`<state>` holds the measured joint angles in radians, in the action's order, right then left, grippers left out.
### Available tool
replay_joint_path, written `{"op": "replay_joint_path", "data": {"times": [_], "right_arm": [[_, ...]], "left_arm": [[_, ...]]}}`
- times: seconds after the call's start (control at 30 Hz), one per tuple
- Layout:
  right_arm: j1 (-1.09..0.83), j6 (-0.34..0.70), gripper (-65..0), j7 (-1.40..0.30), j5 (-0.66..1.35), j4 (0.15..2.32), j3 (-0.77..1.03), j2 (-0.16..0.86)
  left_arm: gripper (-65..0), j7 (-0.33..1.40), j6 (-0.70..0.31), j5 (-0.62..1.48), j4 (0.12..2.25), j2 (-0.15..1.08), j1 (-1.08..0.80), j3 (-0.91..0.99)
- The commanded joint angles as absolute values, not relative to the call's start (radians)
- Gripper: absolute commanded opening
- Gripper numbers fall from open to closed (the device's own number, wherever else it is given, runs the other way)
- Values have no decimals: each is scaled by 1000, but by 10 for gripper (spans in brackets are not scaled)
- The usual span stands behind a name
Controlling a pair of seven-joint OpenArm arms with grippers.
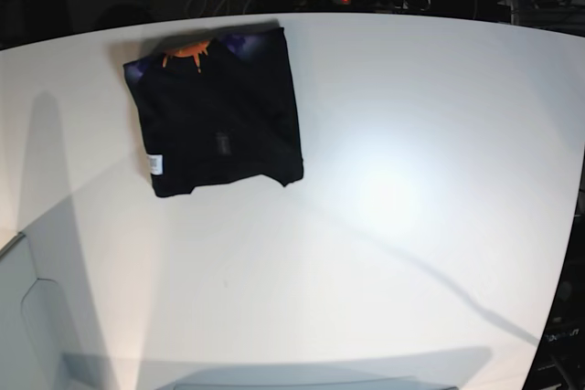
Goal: Fold the T-shirt properly
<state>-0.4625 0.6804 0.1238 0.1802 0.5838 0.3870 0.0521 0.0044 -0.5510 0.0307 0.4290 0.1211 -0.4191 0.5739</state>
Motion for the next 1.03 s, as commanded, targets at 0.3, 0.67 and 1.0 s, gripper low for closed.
{"op": "replay_joint_path", "data": {"times": [0.3, 0.67, 1.0], "right_arm": [[-288, 171, -650, 653, 183, 36, -99, 31], [-268, -280, -650, 667, 183, 33, -309, 22], [-266, -409, -650, 515, 183, 38, -311, 22]], "left_arm": [[-650, -222, -367, -156, 5, 151, -170, 487], [-650, -219, -266, -237, 39, 105, -162, 487], [-650, -225, -266, -239, 39, 97, -168, 486]]}}
